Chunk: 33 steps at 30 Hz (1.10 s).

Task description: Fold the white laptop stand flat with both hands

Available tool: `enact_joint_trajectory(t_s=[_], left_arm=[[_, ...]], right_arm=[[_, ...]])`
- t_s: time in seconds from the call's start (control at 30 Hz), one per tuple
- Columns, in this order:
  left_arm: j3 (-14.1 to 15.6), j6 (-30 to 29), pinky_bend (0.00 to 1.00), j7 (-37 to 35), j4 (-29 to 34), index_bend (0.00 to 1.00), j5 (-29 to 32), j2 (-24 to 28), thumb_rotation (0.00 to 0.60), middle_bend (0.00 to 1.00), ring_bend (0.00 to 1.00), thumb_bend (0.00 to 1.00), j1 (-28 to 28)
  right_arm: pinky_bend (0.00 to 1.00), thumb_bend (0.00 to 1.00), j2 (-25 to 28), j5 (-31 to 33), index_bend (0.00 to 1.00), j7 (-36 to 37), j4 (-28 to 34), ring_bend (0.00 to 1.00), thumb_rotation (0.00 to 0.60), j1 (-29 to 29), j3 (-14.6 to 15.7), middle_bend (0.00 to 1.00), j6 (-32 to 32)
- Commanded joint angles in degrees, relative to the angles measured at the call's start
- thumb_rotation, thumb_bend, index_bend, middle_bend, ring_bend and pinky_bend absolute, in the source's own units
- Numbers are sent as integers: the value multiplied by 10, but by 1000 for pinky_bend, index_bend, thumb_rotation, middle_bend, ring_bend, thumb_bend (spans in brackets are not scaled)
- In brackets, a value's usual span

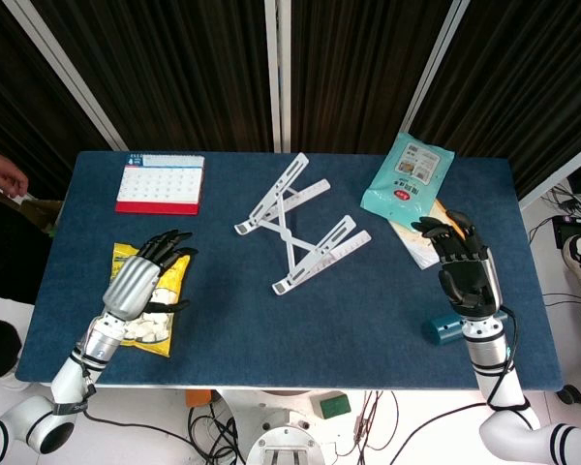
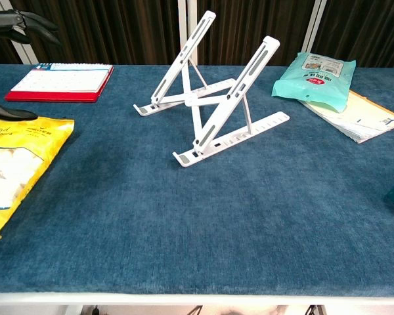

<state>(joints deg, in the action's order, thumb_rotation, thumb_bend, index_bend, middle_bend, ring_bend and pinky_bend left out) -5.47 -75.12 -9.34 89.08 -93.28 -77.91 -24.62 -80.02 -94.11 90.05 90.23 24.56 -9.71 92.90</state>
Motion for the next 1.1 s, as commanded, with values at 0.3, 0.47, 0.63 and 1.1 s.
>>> enact_joint_trajectory(t_s=[0.3,0.47,0.63,1.1], left_arm=[[9,-10,148,28,-3,246,15,12,600,103,73,0,11],[16,-24,149,84,-4,246,48,37,600,103,73,0,40],[20,-52,149,114,1,246,74,60,600,103,73,0,73],[18,-97,149,94,-8,246,77,63,600,103,73,0,111]], right_arm=[[216,327,46,54,224,-115,28,165,600,5,22,331,-103],[215,311,122,184,134,-342,84,144,600,23,37,236,-252],[206,228,153,273,99,-514,95,125,600,46,38,213,-323],[155,71,23,496,54,-729,-19,78,600,213,-22,185,-518]])
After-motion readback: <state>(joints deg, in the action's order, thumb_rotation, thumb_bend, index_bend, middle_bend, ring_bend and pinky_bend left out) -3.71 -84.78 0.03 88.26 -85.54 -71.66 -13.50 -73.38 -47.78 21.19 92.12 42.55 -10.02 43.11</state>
